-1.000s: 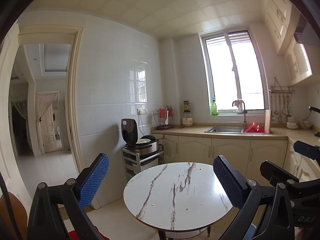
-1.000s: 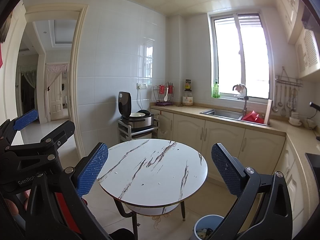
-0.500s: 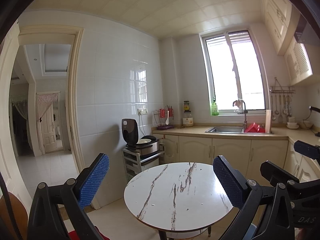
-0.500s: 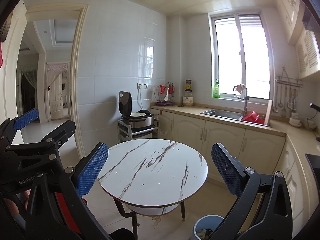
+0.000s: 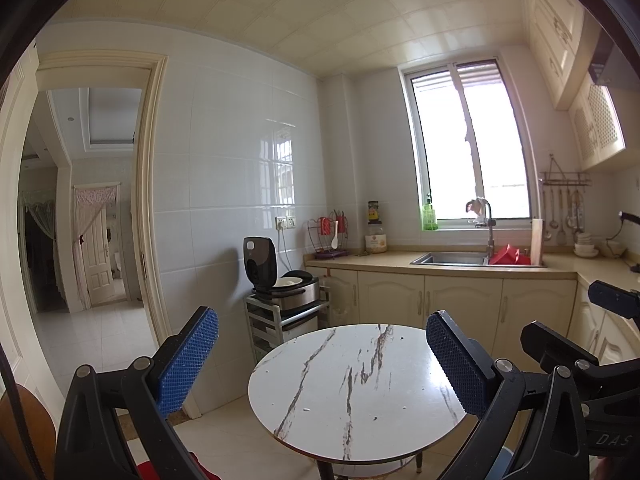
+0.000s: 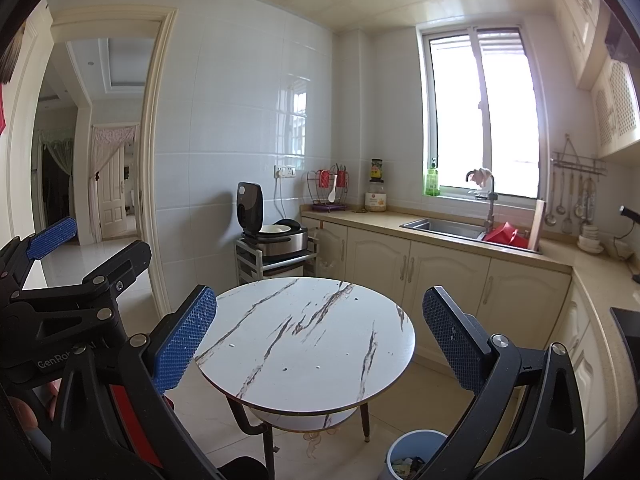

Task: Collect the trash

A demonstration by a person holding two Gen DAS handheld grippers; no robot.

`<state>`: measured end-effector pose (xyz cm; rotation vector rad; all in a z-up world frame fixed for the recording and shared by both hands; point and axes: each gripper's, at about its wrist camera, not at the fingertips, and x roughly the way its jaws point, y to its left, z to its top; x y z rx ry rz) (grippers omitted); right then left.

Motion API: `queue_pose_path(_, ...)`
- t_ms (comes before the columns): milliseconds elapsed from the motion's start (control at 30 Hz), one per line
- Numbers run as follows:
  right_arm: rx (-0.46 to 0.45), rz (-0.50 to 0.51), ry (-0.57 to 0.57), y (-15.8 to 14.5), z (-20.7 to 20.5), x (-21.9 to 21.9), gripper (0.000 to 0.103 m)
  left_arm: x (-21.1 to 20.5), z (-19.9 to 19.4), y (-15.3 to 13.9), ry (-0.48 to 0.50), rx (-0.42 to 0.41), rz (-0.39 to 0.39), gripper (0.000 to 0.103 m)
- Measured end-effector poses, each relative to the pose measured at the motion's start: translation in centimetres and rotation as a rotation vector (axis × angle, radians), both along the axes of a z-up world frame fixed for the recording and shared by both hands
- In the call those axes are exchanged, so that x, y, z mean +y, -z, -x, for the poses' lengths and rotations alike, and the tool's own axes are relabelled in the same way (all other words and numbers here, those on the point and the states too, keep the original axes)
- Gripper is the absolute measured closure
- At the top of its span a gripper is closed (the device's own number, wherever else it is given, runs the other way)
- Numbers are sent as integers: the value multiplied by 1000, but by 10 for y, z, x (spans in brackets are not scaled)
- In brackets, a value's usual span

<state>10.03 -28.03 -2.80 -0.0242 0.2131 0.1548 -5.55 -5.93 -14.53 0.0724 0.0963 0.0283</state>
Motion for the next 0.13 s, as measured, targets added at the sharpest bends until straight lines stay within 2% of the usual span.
queue_pose_path(133,2,0,0,1,0,-1,0,0,0,-1,1,1,1,1)
